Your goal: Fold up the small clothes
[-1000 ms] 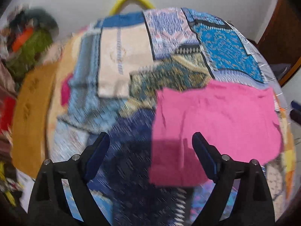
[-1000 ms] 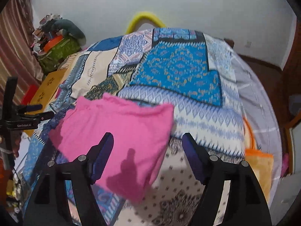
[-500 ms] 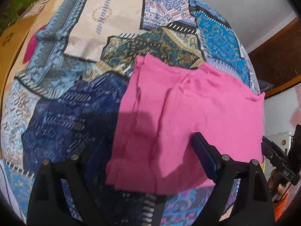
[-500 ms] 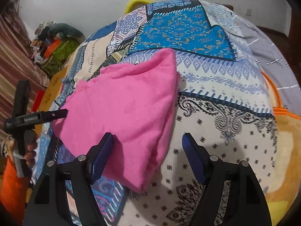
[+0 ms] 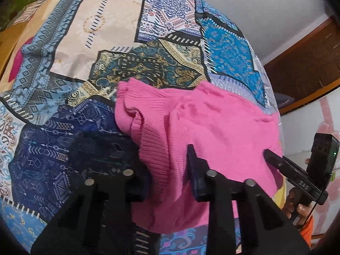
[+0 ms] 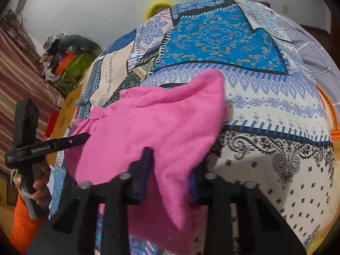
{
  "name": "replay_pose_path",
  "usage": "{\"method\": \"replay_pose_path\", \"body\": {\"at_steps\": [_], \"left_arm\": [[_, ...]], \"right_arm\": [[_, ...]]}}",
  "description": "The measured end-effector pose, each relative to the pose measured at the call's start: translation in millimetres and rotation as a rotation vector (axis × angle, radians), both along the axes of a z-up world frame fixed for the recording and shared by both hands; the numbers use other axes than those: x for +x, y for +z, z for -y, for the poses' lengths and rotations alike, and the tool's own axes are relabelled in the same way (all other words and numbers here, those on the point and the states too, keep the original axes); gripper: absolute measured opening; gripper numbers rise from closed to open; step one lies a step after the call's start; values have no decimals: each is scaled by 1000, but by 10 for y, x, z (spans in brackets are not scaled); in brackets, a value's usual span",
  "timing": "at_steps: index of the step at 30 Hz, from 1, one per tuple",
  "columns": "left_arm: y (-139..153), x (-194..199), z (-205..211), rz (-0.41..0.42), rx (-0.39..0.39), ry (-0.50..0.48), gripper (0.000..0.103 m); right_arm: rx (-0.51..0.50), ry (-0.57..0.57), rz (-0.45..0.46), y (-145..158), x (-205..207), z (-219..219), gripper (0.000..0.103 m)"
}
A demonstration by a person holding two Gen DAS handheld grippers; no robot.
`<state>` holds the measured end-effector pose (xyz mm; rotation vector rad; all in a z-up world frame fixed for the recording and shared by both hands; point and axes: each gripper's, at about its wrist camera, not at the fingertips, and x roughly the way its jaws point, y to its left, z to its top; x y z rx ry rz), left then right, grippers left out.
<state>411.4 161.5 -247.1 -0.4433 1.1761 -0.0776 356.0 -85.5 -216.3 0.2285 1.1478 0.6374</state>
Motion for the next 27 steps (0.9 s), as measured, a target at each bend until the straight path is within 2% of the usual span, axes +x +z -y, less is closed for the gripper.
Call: {"method": "replay_pose_path", "body": {"at_steps": [2, 5, 8, 14, 17, 21, 27], "left_arm": [[16, -18, 13, 0, -9, -5, 17], [77, -63, 13, 5, -14, 7, 15], [221, -144, 25, 36, 20, 16, 14], [723, -381, -6, 131, 27, 36, 13], [1001, -541, -11, 183, 90, 38, 13], [1303, -800, -97, 235, 117, 48, 13], [1546, -1199, -293, 272, 154, 76, 13]], "right_arm": [[-26, 10, 24, 38, -31, -46, 19], [-27, 14, 55, 109, -63, -58, 16], [-15, 15, 106, 270, -137, -43, 15], [0, 45, 181, 675, -330, -115, 15], [4, 64, 222, 884, -472, -180, 15], [12, 89, 272, 1143, -670, -269, 15], [30, 131, 308, 1398, -970, -443, 15]]}}
